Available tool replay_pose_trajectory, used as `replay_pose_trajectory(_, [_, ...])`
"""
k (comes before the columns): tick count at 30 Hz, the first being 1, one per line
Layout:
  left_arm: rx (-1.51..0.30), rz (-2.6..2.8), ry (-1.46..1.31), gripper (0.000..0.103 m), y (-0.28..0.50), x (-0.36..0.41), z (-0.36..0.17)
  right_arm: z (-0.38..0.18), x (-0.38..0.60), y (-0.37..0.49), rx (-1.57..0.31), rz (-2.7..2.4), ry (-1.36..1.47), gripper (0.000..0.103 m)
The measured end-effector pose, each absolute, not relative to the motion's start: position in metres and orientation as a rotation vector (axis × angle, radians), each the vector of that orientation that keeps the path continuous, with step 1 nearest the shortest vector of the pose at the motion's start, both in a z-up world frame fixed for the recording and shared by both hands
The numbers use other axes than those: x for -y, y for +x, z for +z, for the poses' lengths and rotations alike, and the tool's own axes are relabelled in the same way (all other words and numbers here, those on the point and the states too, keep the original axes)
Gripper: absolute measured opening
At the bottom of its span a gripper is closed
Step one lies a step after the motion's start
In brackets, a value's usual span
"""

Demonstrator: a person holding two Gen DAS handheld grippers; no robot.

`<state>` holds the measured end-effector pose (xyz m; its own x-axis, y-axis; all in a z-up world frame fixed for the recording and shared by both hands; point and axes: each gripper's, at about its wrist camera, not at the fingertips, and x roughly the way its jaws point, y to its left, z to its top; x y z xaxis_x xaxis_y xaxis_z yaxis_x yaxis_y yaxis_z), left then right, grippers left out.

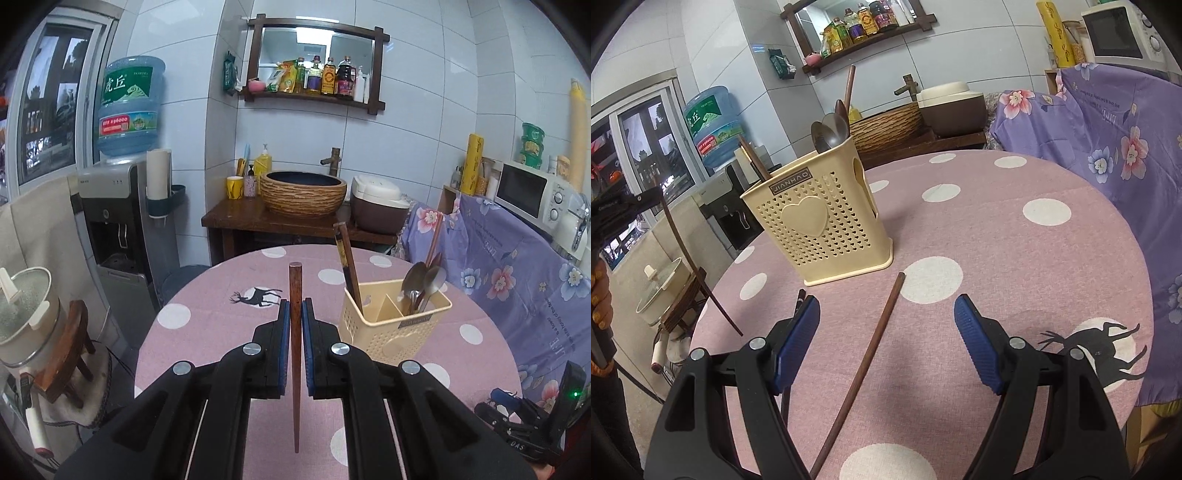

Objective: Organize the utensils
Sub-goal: 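Lift the brown chopstick with the left tool and drop it into the holder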

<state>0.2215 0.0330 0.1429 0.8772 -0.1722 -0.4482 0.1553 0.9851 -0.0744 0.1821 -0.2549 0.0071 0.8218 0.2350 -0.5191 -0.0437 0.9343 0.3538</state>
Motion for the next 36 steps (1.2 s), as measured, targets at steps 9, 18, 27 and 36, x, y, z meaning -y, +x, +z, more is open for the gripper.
replay_pose_trajectory(9, [-0.355,-0.191,-0.037,0.008,0.228,-0.023,0.226,0.013,0.268,0.176,-0.570,0.132,0.354,0.075])
replay_pose_trajectory(18, [-0.240,-0.210,-0.116,0.008,0.257,0.016,0.272,0.016,0.268,0.169,-0.561,0.136,0.351,0.075])
replay_pose_trajectory(27, [-0.371,-0.212,-0.137,0.008,0.287,0.044,0.188,0.007,0.273,0.165,-0.582,0.125,0.346,0.075])
replay_pose_trajectory(36, [-0.508,-0.224,-0.113,0.008,0.289,0.045,0.125,0.000,0.267,0.172,-0.606,0.131,0.348,0.075])
